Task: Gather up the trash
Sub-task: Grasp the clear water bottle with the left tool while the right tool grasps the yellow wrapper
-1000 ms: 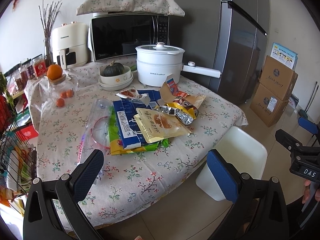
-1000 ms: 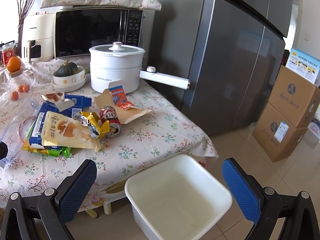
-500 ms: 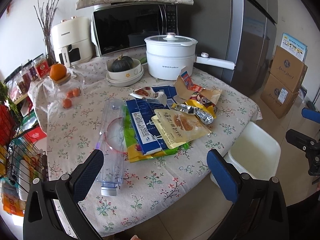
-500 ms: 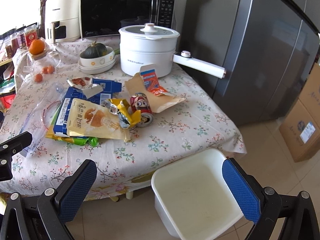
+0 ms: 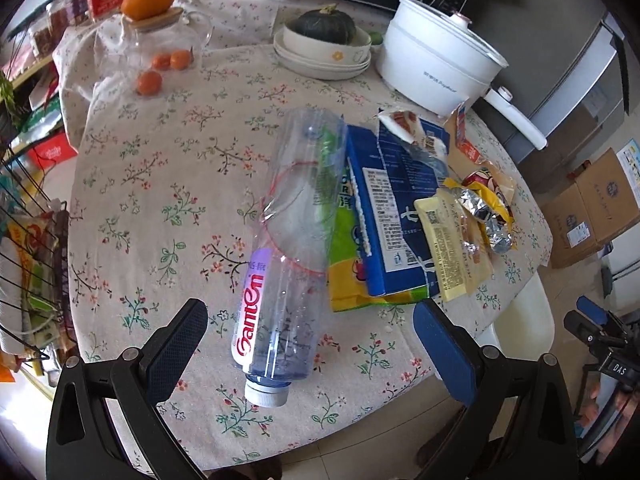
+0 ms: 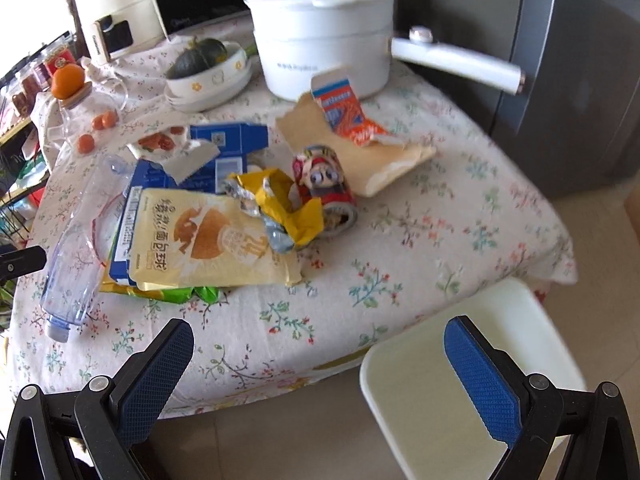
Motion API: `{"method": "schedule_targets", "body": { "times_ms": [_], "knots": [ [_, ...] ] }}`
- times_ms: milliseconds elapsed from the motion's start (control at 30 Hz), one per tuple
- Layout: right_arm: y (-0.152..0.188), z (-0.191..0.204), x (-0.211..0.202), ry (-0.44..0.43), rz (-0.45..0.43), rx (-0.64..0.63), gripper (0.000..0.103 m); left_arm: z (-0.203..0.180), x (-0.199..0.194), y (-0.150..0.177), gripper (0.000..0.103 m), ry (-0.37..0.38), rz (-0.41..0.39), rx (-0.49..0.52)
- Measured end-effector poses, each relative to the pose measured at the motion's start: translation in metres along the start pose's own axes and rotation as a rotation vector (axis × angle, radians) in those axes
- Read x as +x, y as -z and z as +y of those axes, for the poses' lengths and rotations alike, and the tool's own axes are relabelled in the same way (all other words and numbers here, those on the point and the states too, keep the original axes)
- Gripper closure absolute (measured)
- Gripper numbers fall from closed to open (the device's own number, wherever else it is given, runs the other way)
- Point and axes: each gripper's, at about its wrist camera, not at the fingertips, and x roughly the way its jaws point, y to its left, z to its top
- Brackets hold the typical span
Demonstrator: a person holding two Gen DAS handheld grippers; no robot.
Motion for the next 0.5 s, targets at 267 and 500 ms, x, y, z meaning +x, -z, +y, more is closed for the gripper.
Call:
{"method": "schedule_targets", "body": {
  "times_ms": [267,500],
  "knots": [
    [-0.016,0.005,0.037,0.042,0.075,-0.008,0.0,0.011,0.043,-0.011,0.016,0.084,0.071,-0.014],
    [-0.043,0.006,0.052,0.047,0.057,0.005,0.0,0.009,0.071,-0.029,0.03,0.069,0.115,-0.041]
  ]
}}
